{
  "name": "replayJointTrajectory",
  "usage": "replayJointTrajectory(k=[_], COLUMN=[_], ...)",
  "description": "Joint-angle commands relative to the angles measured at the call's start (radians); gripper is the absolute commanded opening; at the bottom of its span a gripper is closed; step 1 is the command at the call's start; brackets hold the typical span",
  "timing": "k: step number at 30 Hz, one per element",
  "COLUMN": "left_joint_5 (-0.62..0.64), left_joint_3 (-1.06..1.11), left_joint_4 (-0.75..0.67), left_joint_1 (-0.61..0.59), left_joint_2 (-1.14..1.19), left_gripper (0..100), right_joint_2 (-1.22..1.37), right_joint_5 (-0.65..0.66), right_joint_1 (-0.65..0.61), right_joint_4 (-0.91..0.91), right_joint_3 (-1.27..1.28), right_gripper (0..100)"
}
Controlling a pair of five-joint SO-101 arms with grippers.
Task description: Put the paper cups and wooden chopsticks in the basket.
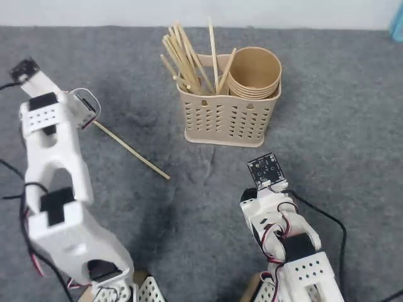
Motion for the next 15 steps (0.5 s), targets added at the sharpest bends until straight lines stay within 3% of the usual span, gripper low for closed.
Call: replayJointTrajectory(k=[1,15], left_joint_5=[0.023,0.058], left_joint_3=[-0.107,-0.424], left_joint_4=[0.0,0.006], left_joint_1=[0.0,0.009], left_joint_2=[0.08,0.442], left_gripper=[13,13], right_joint_2=[-0.013,-0.016], right_joint_5=[0.025,0.025], right_joint_1=[0.01,0.01], right_joint_4=[-0.018,-0.015], right_joint_3=[0.02,0.02], right_gripper=[0.8,0.8])
